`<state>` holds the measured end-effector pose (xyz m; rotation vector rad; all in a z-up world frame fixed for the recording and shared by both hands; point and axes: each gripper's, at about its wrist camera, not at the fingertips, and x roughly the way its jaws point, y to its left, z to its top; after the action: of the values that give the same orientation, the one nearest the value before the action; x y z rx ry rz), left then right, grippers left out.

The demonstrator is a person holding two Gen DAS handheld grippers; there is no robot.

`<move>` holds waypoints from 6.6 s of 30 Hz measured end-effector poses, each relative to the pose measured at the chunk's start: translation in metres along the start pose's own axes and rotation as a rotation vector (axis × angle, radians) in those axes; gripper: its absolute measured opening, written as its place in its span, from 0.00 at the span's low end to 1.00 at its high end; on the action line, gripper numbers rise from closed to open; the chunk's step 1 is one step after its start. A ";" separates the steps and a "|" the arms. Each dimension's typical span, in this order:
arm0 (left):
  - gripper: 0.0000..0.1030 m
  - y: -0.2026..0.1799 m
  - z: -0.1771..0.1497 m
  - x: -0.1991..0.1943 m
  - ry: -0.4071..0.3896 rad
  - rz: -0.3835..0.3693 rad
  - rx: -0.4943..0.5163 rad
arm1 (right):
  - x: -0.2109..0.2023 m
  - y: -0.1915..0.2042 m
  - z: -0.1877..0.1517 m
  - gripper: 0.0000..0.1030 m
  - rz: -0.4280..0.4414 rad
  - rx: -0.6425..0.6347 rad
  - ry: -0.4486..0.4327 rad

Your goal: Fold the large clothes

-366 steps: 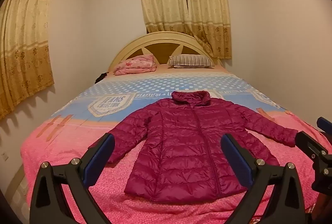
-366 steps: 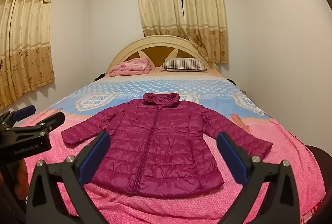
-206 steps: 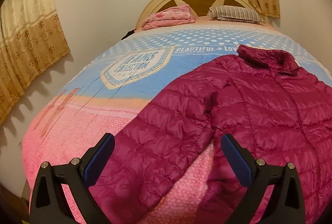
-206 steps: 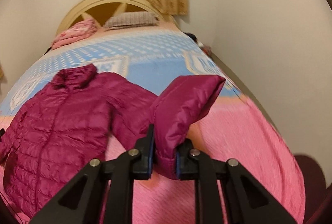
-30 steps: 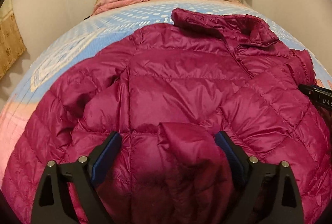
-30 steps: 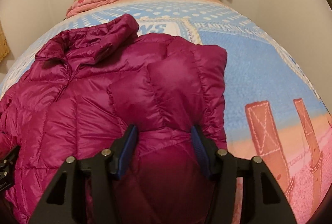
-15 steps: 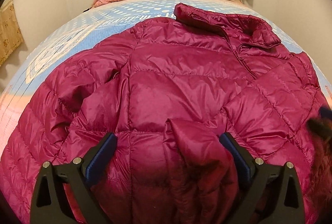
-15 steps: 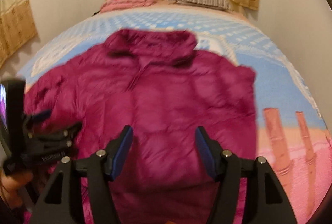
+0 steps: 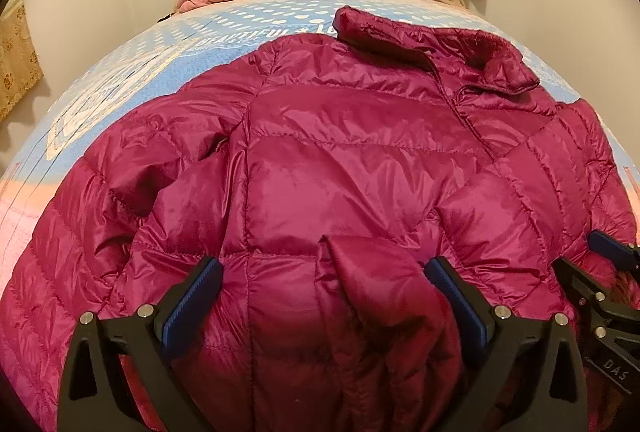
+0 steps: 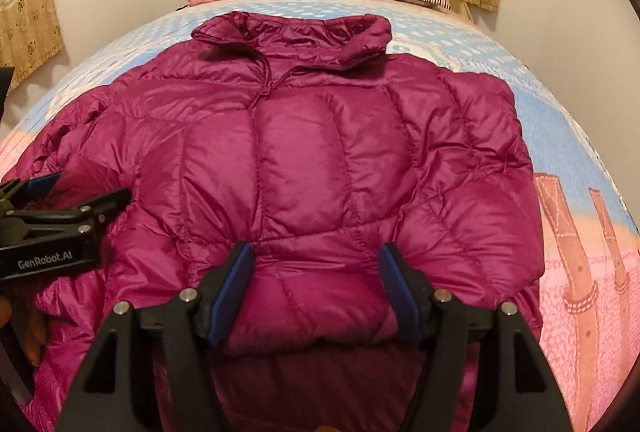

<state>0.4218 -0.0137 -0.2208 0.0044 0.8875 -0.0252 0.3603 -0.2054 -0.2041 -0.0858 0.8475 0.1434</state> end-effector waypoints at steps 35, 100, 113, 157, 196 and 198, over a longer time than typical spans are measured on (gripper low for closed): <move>0.21 0.230 -0.127 -0.146 -0.043 0.146 -0.342 | -0.005 0.008 -0.004 0.73 -0.062 -0.039 -0.022; 0.79 0.095 -0.029 -0.111 -0.135 0.074 -0.087 | -0.074 -0.015 0.014 0.76 0.322 0.135 0.010; 0.79 0.117 -0.013 -0.103 -0.117 0.084 -0.096 | -0.050 0.012 0.006 0.15 0.289 0.072 0.015; 0.85 0.036 0.060 0.027 -0.025 -0.121 -0.030 | -0.014 0.016 0.008 0.41 0.112 -0.013 0.012; 0.99 0.015 0.054 0.044 0.007 -0.028 0.066 | -0.012 0.022 -0.005 0.41 0.067 -0.027 -0.023; 0.99 0.014 0.054 0.044 0.007 -0.028 0.066 | -0.012 0.022 -0.005 0.41 0.066 -0.028 -0.023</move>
<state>0.4915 -0.0010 -0.2206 0.0534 0.8935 -0.0807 0.3448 -0.1851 -0.1985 -0.0825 0.8263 0.2184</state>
